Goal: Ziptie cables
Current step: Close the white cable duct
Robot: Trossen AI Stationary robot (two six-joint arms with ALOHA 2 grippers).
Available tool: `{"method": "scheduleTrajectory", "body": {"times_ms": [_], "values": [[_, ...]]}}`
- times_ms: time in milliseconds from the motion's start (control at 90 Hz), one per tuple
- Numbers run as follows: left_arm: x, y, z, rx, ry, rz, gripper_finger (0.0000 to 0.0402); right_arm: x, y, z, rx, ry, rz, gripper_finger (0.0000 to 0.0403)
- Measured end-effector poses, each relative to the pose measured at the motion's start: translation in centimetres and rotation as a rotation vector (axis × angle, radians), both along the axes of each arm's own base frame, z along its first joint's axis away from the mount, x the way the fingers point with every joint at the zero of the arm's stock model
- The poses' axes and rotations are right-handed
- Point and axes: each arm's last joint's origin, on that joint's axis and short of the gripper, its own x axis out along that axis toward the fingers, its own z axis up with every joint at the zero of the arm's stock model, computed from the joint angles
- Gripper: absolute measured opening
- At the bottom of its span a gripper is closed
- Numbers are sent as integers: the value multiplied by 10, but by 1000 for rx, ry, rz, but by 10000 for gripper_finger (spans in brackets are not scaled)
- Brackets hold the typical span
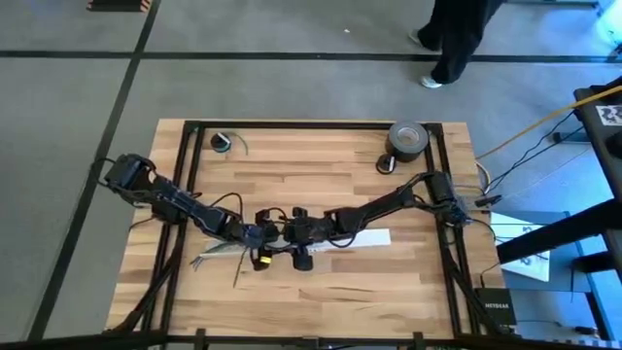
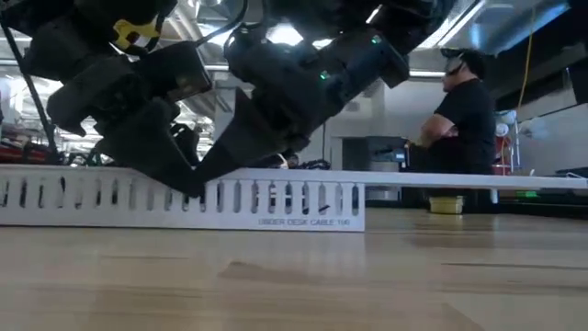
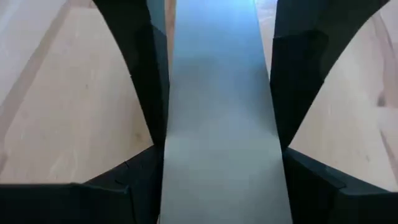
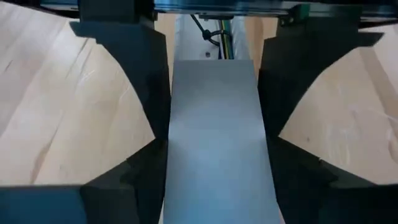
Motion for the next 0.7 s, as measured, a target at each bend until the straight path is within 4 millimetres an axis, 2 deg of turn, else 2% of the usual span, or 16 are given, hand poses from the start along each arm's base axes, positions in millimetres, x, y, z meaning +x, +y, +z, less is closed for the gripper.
{"method": "scheduleTrajectory", "body": {"times_ms": [156,367,522,700], "values": [[0,0,0,-2,5,4,237,2,0,2,-3,17,0,222],[0,1,0,-4,7,22,237,-1,-2,0,-7,76,-9,309],[2,2,2,-20,-14,50,237,-9,-4,12,-24,127,-14,355],[3,1,5,-51,-38,67,237,-20,-5,30,-66,165,2,370]]}}
